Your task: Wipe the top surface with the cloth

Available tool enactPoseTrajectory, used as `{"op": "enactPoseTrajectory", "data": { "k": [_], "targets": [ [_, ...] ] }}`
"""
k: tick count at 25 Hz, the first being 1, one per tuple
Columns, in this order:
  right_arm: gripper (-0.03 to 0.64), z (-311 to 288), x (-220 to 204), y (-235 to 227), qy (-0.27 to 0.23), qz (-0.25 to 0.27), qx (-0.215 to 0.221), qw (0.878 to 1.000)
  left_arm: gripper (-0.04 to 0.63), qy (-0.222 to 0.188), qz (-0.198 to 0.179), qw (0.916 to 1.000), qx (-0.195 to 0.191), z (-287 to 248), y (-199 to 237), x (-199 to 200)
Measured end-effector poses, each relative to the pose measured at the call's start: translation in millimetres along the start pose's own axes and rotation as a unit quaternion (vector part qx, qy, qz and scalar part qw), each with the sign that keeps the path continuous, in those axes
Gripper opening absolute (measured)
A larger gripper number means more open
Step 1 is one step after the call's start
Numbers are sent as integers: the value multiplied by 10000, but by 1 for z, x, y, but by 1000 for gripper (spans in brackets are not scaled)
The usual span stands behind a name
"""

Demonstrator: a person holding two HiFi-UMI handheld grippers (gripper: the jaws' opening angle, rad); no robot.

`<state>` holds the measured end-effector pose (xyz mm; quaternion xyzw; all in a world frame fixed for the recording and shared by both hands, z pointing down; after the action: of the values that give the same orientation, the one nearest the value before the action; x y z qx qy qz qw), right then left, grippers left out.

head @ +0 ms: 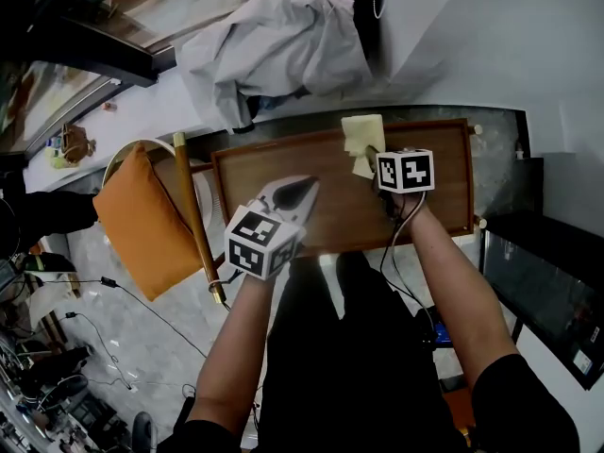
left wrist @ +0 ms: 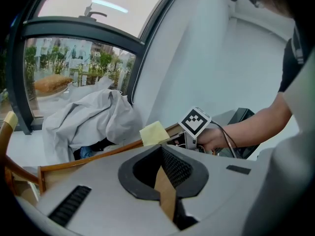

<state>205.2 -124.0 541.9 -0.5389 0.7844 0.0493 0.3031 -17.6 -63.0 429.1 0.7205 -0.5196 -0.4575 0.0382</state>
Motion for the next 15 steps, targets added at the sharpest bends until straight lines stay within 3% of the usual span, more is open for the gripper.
{"op": "enactPoseTrajectory", "data": {
  "k": [15],
  "targets": [
    [32, 38, -23, -70, -72, -215, -449, 9987, 9, 205, -75, 9996, -168, -27, -25, 0]
  ]
}}
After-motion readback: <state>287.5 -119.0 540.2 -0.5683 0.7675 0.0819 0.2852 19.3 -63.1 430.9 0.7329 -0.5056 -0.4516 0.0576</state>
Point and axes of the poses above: the fingertips, and each gripper's own axes: z backward along the fingers, y to its left, x out of its top, the point moved 9 cm from there along z, backward along the fingers, and after that the axes turned 13 degrees about z, right-handed, at the moved point
